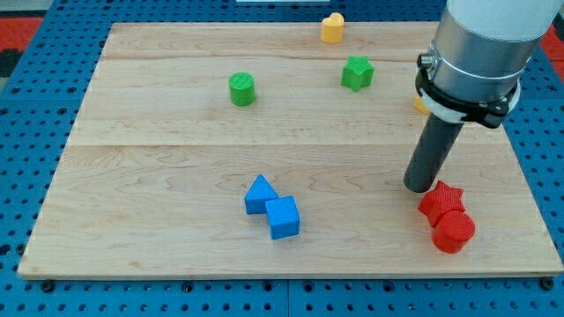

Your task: Move the yellow hexagon to the right a bit up

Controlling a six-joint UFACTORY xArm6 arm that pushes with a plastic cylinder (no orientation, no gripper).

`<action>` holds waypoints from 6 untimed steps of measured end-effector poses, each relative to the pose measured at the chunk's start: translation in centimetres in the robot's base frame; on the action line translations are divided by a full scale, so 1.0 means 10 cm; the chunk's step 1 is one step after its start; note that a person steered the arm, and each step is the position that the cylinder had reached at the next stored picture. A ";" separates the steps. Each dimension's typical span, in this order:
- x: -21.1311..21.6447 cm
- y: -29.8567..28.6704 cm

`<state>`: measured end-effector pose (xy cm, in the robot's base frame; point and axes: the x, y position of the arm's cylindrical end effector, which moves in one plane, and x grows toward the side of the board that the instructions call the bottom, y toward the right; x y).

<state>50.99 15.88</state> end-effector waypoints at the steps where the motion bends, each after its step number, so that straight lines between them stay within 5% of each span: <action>1: -0.05 -0.08; 6: -1.90 0.30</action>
